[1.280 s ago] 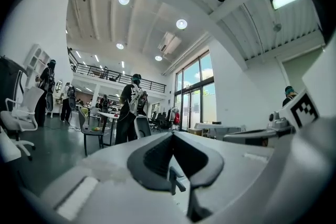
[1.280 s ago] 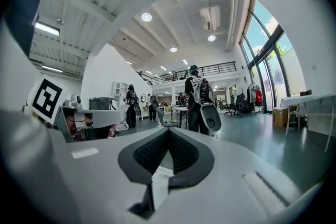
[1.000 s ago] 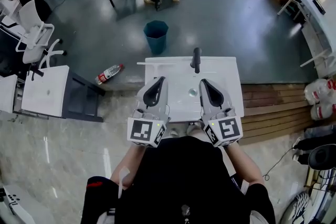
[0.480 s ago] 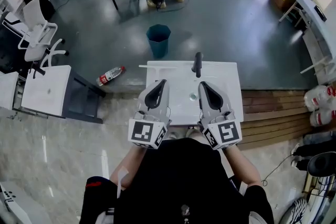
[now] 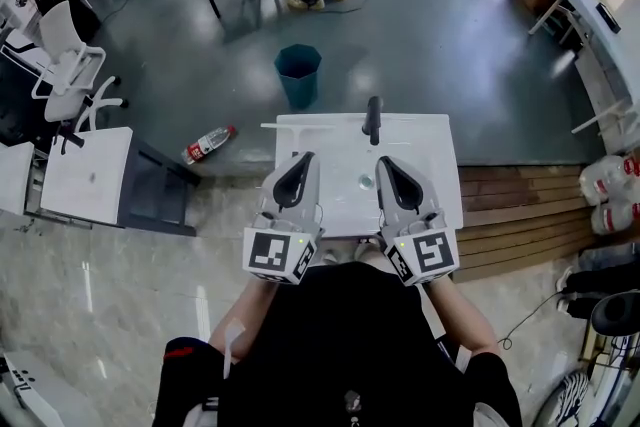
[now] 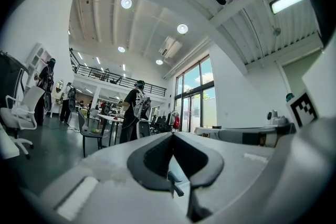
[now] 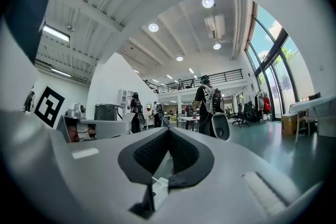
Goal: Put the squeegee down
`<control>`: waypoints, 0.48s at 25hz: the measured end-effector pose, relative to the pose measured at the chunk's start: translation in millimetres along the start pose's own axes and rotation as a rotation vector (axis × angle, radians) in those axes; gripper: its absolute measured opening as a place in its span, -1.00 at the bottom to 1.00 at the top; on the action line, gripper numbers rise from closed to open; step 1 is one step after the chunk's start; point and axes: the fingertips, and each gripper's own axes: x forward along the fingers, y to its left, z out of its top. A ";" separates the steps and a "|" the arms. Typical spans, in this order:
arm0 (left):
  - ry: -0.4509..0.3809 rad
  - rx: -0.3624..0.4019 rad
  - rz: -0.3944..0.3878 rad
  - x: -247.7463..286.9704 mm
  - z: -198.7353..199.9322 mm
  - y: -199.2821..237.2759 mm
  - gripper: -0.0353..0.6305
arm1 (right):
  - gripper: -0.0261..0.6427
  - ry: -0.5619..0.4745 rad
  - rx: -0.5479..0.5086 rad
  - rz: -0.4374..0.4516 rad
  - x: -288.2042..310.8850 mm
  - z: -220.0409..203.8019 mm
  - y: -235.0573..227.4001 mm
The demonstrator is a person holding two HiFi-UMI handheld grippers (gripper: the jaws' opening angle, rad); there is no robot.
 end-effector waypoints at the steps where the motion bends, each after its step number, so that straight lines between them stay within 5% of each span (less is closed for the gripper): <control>1: 0.001 0.000 0.000 0.3 -0.4 0.0 -0.88 | -0.92 0.002 0.000 0.000 -0.3 -0.4 -0.2; 12: 0.005 -0.014 0.027 -3.2 -4.8 3.1 -0.88 | -0.92 0.041 0.054 0.007 -1.4 -11.0 -1.3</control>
